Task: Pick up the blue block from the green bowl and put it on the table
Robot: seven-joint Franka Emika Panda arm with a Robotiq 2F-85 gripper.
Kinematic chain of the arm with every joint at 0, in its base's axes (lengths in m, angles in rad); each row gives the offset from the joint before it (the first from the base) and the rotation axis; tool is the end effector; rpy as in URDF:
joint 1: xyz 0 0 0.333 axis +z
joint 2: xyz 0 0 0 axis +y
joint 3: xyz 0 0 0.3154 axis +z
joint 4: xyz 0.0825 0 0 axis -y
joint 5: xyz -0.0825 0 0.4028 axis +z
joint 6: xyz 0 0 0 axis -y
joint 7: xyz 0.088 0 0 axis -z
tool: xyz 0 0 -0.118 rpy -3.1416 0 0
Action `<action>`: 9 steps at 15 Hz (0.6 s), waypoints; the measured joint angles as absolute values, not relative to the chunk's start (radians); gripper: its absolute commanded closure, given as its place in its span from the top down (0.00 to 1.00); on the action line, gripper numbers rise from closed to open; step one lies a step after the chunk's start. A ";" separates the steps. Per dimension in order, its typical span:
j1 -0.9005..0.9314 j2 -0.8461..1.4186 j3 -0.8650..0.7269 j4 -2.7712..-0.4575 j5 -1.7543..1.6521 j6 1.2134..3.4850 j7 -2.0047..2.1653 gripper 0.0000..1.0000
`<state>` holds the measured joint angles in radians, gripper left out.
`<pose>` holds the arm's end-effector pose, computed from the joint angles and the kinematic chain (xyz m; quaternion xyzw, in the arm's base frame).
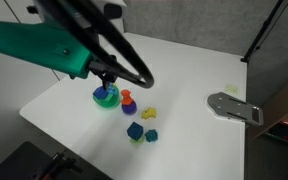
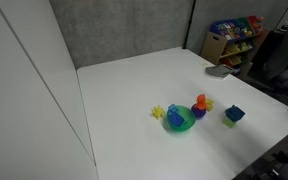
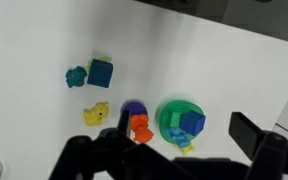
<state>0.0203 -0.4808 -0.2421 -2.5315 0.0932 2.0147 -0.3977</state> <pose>0.3993 -0.0814 0.4125 -0.9917 -0.0810 -0.0043 0.1001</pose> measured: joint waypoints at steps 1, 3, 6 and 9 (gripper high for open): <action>0.020 -0.478 -0.233 -2.531 0.093 2.015 -0.395 1.00; 0.020 -0.472 -0.211 -2.529 0.093 2.018 -0.384 1.00; 0.022 -0.460 -0.167 -2.516 0.093 2.032 -0.354 1.00; 0.026 -0.437 -0.119 -2.504 0.093 2.070 -0.311 1.00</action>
